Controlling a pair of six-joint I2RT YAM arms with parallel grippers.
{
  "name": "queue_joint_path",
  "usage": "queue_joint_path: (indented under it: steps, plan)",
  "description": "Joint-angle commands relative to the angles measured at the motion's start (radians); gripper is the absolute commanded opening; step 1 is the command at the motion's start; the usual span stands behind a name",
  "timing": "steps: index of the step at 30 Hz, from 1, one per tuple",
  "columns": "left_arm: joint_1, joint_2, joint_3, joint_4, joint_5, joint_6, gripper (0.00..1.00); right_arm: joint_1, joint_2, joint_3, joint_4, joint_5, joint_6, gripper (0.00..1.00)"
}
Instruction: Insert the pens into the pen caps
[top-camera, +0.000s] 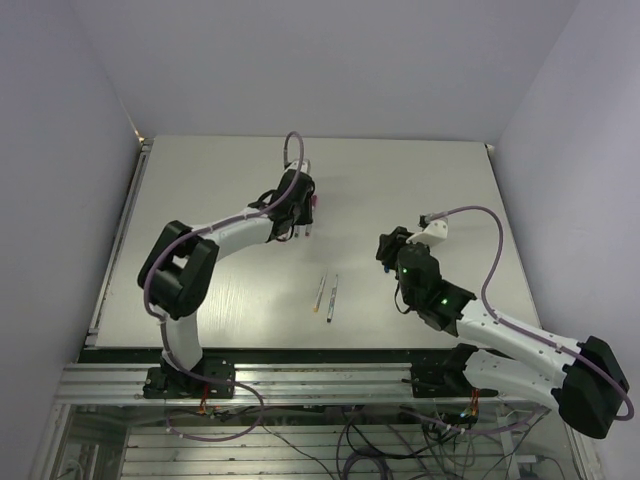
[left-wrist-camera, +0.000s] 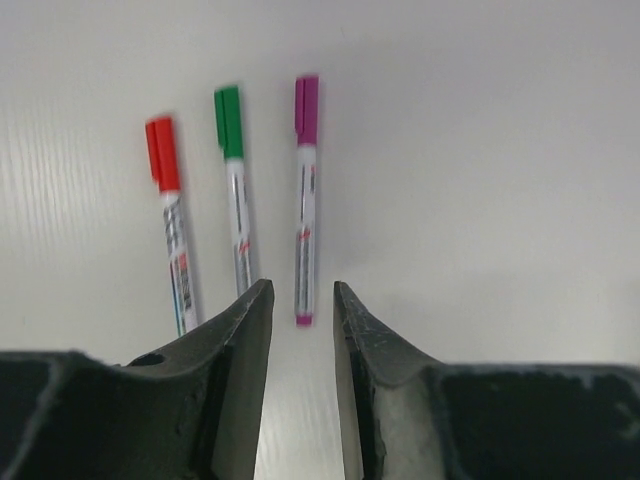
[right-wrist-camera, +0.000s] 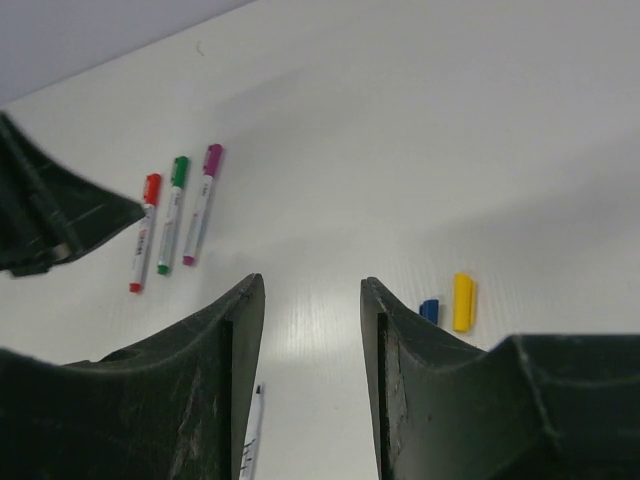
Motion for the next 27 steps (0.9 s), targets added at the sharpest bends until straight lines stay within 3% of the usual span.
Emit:
queue_joint_path:
  steps: [1, 8, 14, 27]
  plan:
    - [-0.022, -0.099, -0.133, 0.03, 0.06, -0.028, 0.41, -0.005, 0.03, 0.017, -0.072, 0.088, 0.068, 0.43]
    - [-0.123, -0.257, -0.327, 0.0, 0.045, -0.012, 0.46, -0.127, 0.102, 0.041, -0.213, 0.037, 0.216, 0.56]
    - [-0.221, -0.361, -0.397, -0.044, 0.033, -0.006, 0.52, -0.286, 0.131, -0.016, -0.151, -0.155, 0.225, 0.53]
    - [-0.364, -0.299, -0.398, -0.099, -0.056, 0.006, 0.53, -0.304, 0.151, -0.019, -0.172, -0.149, 0.219, 0.46]
